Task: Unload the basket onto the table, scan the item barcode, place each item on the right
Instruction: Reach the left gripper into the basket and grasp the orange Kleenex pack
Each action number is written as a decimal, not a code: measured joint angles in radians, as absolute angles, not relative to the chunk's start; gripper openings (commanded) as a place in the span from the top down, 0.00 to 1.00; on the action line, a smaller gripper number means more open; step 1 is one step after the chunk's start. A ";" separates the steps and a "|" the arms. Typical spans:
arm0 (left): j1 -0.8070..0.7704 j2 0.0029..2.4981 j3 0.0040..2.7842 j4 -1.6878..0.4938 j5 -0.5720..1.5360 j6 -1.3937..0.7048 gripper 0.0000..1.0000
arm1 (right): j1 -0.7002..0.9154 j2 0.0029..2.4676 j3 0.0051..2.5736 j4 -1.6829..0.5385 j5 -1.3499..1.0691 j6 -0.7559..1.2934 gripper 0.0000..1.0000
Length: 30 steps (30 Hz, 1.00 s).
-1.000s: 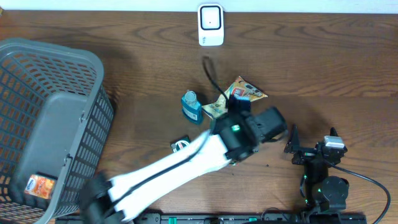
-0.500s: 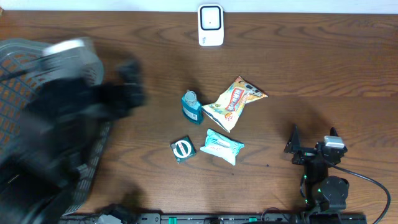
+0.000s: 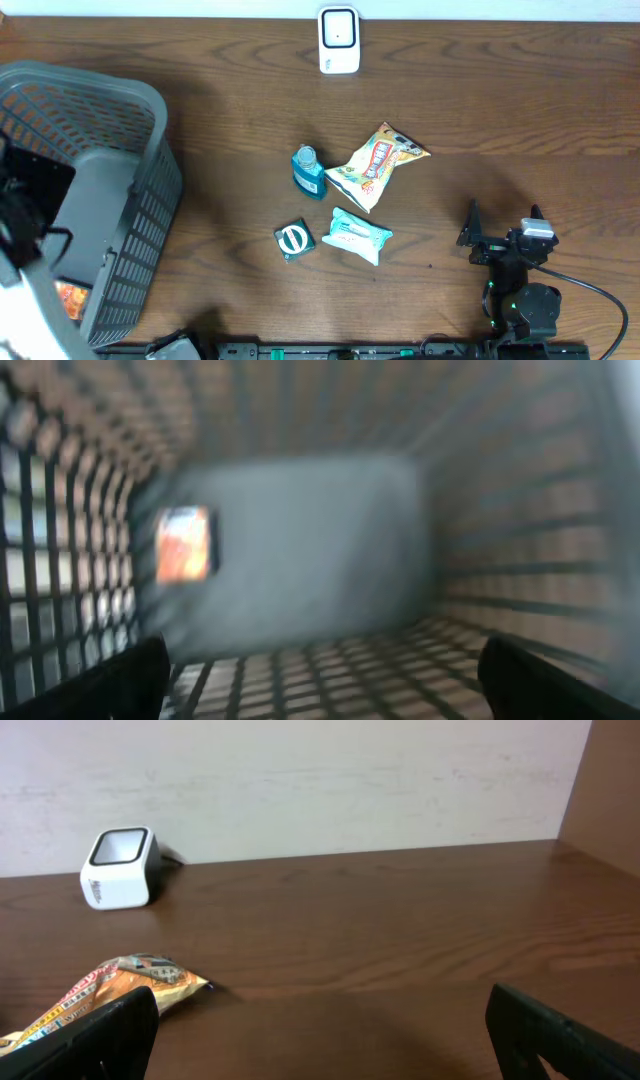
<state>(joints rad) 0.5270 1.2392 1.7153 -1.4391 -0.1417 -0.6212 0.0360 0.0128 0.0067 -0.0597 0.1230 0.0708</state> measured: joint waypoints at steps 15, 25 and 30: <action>0.727 1.536 1.255 -1.268 -0.105 -0.632 0.04 | 0.036 0.013 0.007 -0.059 0.123 0.071 0.01; 0.735 1.535 1.078 -1.089 -0.282 -0.630 0.04 | 0.036 0.013 0.007 -0.060 0.123 0.071 0.01; 0.735 1.536 1.025 -1.004 -0.327 -0.628 0.04 | 0.036 0.013 0.007 -0.060 0.123 0.071 0.01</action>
